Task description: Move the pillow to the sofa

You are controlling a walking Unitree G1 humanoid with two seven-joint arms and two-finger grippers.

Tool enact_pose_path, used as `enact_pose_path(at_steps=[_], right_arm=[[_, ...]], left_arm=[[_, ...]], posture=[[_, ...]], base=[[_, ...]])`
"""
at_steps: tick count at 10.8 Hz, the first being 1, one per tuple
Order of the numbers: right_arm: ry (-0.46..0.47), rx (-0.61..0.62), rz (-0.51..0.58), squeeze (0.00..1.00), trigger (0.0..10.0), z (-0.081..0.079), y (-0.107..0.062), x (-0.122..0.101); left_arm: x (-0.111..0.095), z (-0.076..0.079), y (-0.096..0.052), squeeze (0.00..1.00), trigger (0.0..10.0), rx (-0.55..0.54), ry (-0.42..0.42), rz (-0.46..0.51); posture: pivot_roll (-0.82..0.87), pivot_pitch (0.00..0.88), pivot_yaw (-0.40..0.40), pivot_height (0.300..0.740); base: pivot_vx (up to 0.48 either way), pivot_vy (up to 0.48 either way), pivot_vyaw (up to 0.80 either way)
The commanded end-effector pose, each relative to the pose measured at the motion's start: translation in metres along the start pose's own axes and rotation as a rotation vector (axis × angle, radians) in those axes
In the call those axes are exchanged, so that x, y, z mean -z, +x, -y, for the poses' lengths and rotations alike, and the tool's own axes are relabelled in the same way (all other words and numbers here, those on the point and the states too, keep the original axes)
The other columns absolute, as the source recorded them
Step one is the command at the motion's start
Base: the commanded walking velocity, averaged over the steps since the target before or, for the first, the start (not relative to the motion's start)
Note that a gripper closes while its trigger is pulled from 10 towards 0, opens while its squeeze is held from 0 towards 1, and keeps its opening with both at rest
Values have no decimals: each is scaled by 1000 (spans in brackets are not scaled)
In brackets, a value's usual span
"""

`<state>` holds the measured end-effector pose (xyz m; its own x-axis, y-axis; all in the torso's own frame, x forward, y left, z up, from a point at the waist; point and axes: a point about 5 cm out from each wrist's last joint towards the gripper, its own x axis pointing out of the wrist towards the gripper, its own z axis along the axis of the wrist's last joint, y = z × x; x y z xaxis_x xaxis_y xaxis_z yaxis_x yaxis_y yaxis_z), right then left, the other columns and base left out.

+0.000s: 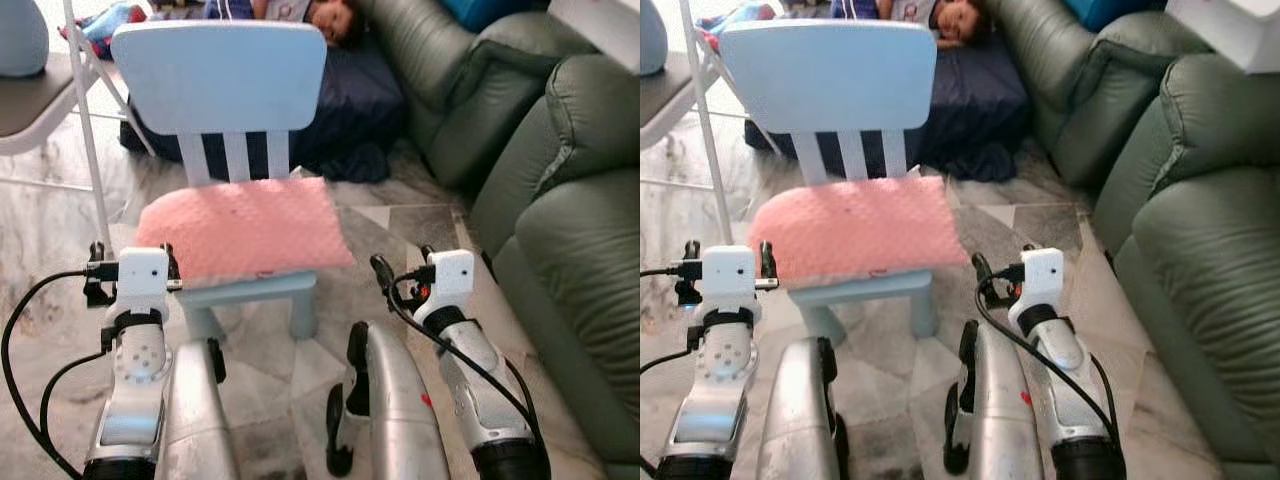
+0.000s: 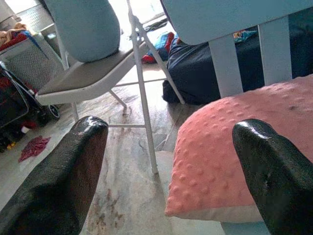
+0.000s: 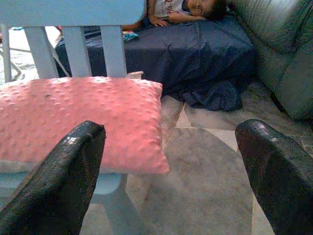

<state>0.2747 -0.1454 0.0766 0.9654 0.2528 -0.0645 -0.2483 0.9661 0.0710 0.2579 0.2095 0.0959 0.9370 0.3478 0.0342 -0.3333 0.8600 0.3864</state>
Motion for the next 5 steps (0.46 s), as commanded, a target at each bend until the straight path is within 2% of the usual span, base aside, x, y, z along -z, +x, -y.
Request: enact_pose_path(at_steps=[1,5], right_arm=[[-2,5,-11,0,10000,3,-3,3],[-1,7,-14,0,10000,3,-3,3]], left_arm=[[2,0,0,0,10000,0,10,-10],[1,1,1,0,10000,8,2,-5]], posture=[[-19,153,-76,513],[-21,153,-75,513]], base=[[390,0,0],[434,0,0]])
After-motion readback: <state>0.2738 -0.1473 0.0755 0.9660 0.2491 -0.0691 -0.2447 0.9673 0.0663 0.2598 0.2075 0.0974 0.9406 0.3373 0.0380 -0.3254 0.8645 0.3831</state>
